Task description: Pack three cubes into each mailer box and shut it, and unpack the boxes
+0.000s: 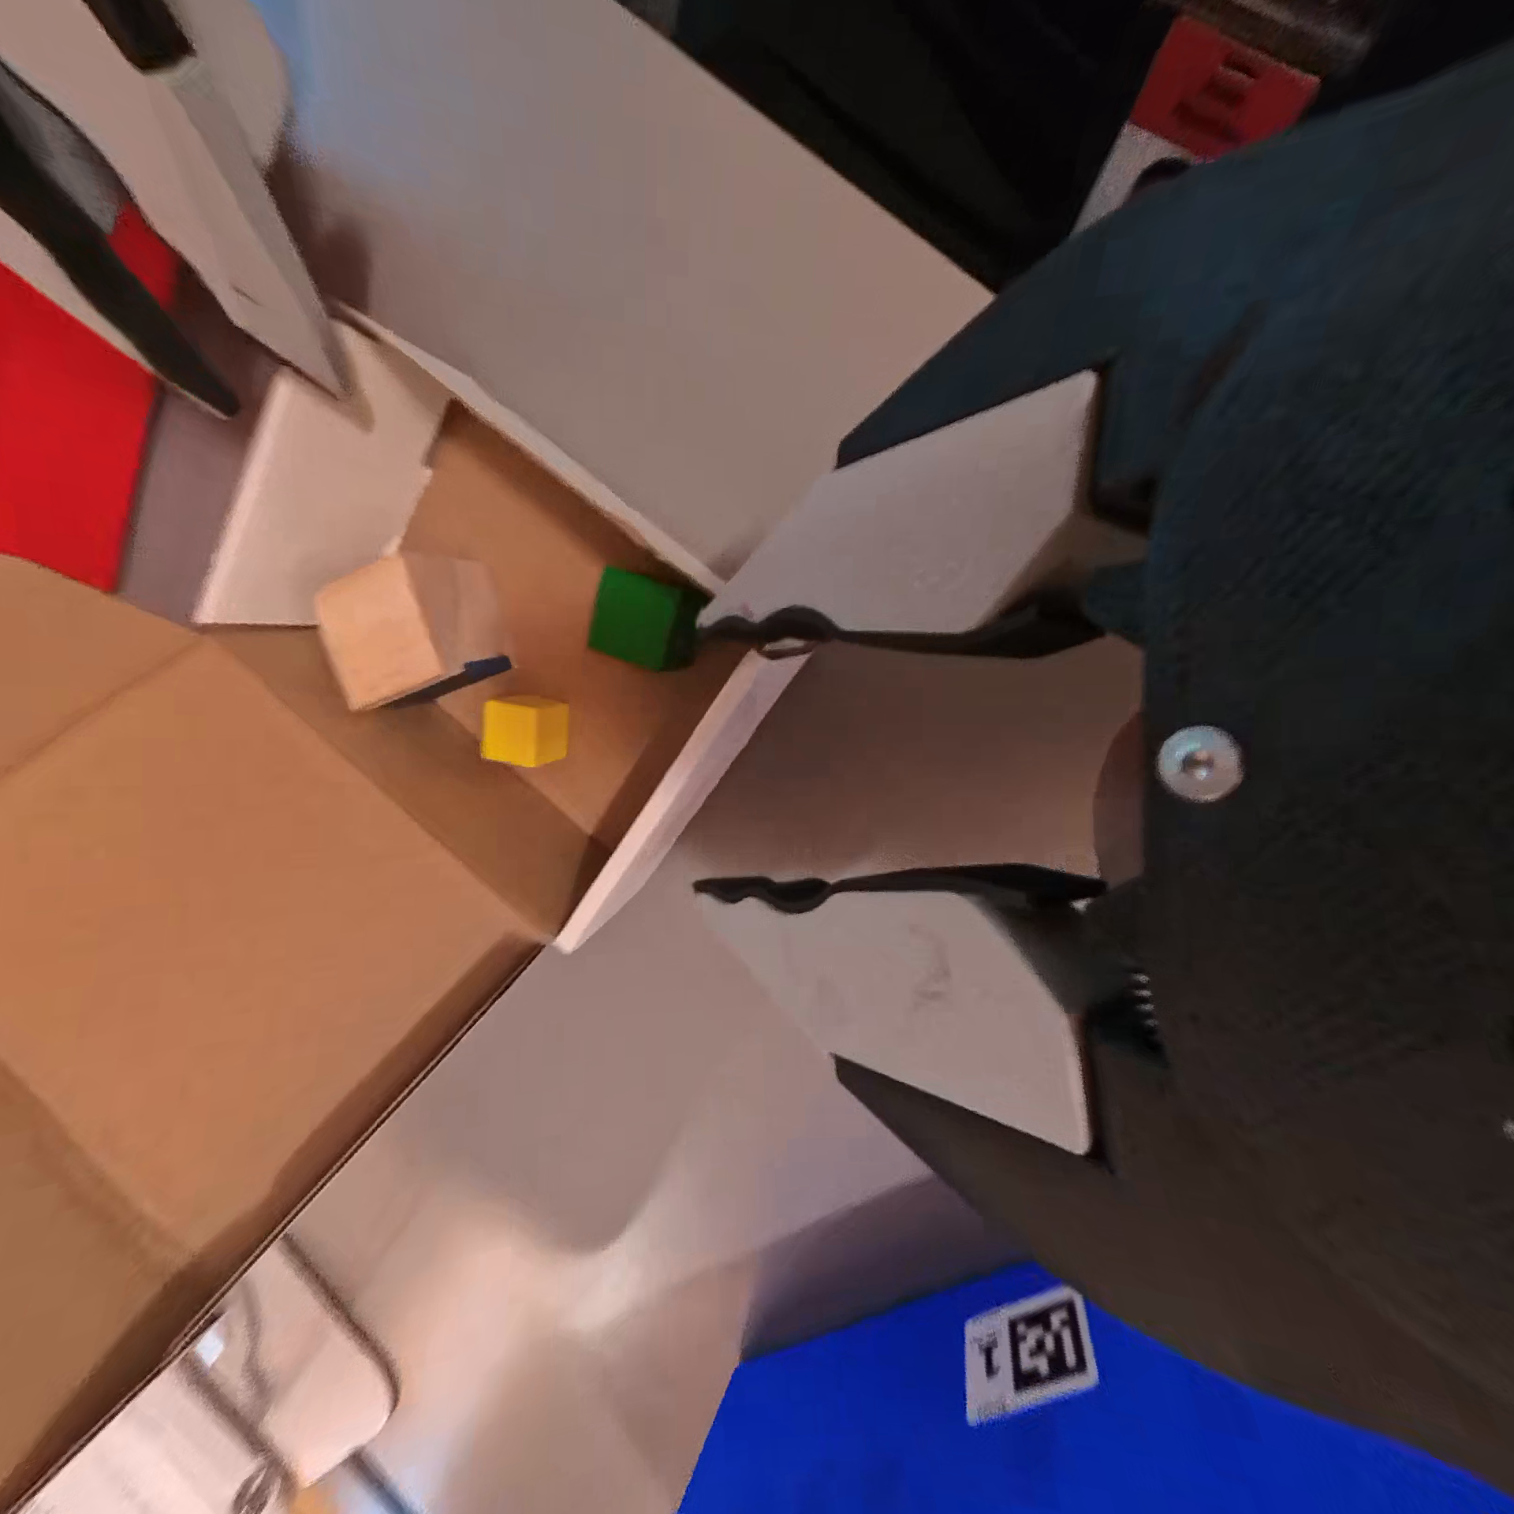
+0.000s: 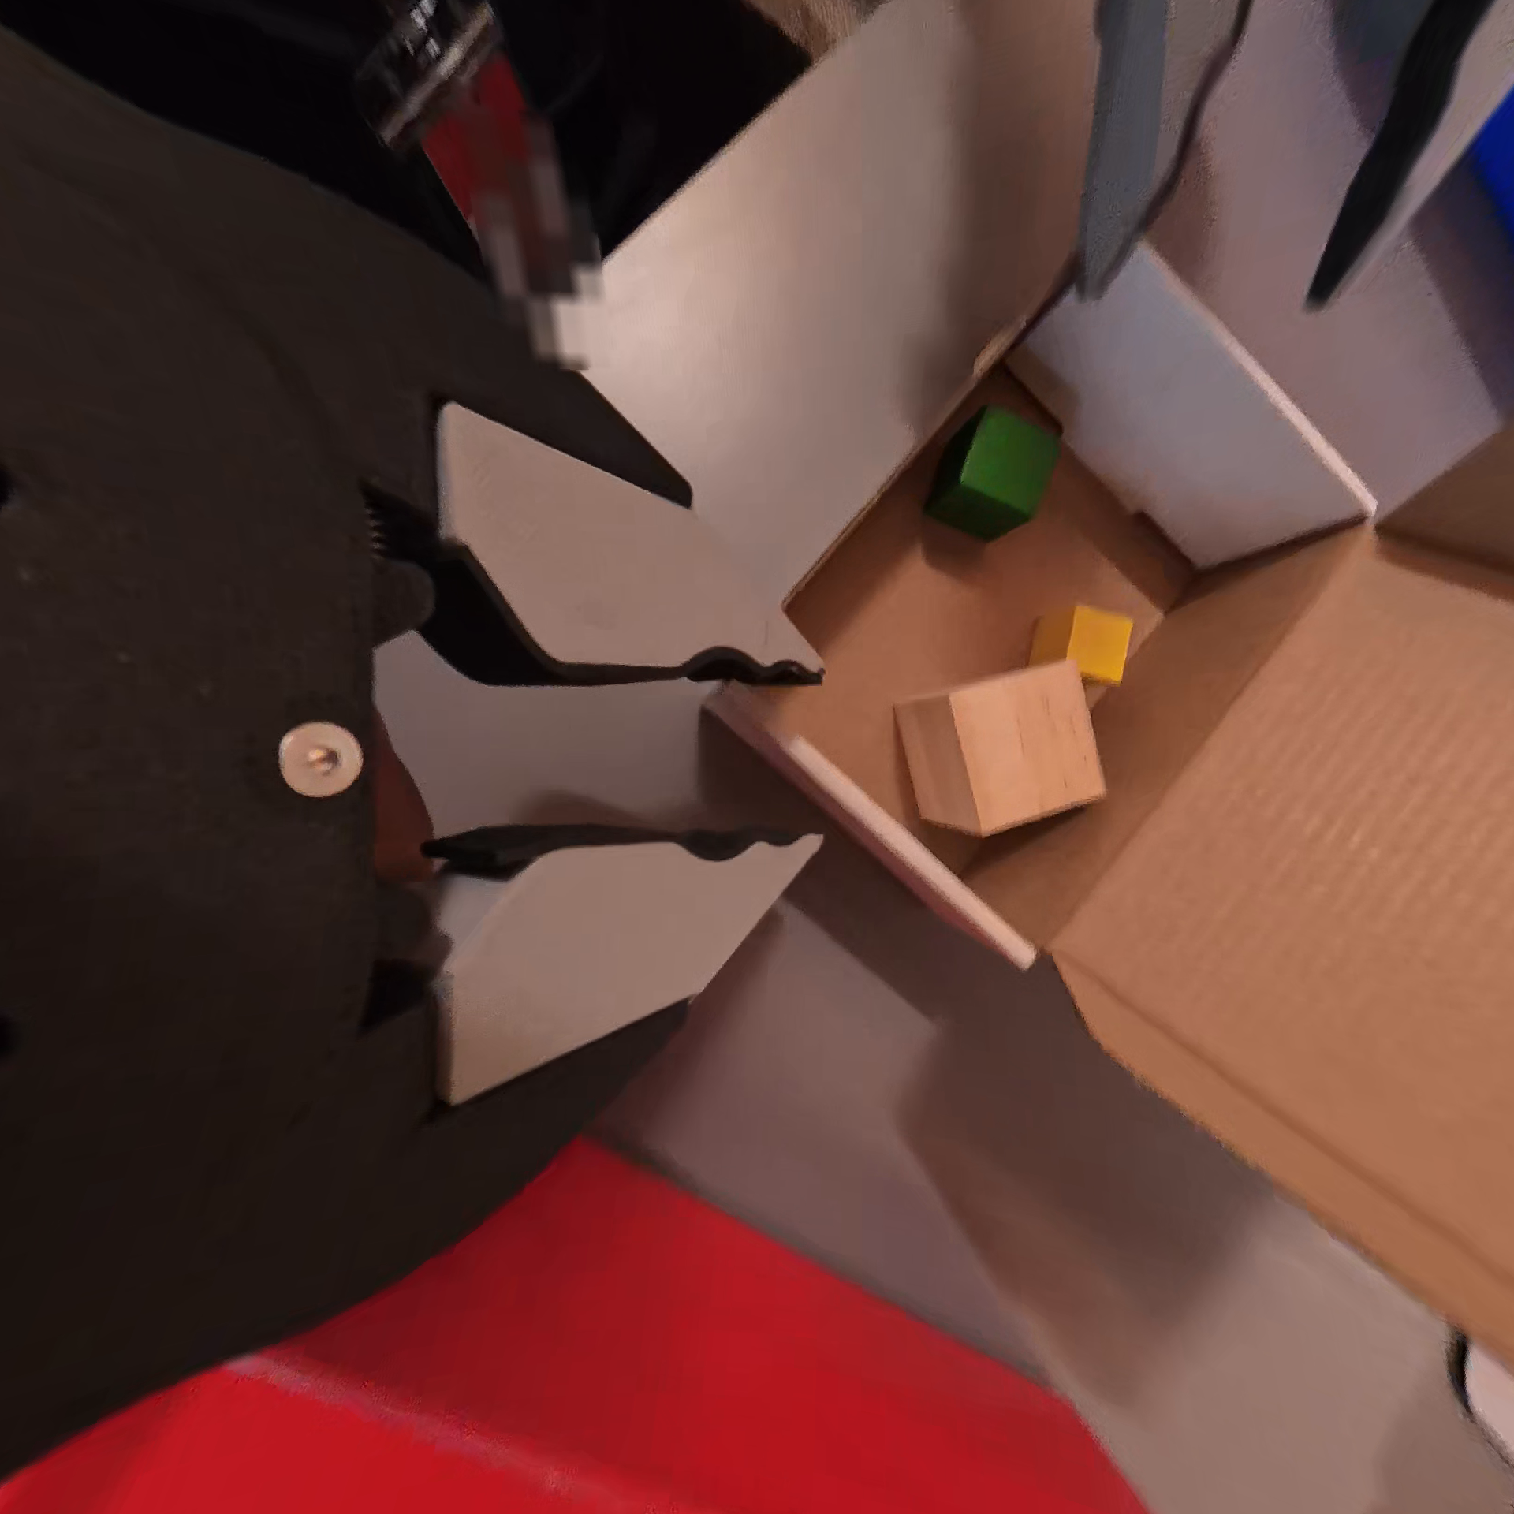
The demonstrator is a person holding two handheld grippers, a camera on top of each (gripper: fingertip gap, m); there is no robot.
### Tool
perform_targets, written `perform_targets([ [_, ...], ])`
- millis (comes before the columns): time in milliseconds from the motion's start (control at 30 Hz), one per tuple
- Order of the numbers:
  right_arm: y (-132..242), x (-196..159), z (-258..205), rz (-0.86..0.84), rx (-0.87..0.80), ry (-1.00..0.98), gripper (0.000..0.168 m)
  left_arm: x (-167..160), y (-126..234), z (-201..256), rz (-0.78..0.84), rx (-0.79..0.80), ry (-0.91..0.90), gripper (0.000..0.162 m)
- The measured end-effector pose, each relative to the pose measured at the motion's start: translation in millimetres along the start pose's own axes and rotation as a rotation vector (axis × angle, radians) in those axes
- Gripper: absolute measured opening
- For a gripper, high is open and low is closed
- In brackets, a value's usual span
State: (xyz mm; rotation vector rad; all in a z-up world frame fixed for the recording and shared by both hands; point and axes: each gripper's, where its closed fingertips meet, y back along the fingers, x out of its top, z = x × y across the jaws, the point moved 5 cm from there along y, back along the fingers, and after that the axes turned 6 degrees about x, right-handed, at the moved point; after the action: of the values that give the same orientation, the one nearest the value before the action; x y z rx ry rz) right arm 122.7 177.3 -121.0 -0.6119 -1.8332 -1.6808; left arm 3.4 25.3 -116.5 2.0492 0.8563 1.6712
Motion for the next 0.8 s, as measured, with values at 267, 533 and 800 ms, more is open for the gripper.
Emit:
perform_targets([
  [267,-3.0,-1.4,-15.4,-0.014,0.117,0.016,0.031,-8.9,0.8,4.6,-0.034,-0.166,0.042,0.029],
  [533,9.2,-14.0,-35.6,-0.079,0.245,0.123,0.028,-13.8,21.8,8.4,-0.061,-0.241,-0.003,0.049],
  [800,42.5,-2.5,-4.1,0.091,0.19,0.031,0.03,8.7,38.1,-33.5,0.146,-0.149,0.194,0.055],
])
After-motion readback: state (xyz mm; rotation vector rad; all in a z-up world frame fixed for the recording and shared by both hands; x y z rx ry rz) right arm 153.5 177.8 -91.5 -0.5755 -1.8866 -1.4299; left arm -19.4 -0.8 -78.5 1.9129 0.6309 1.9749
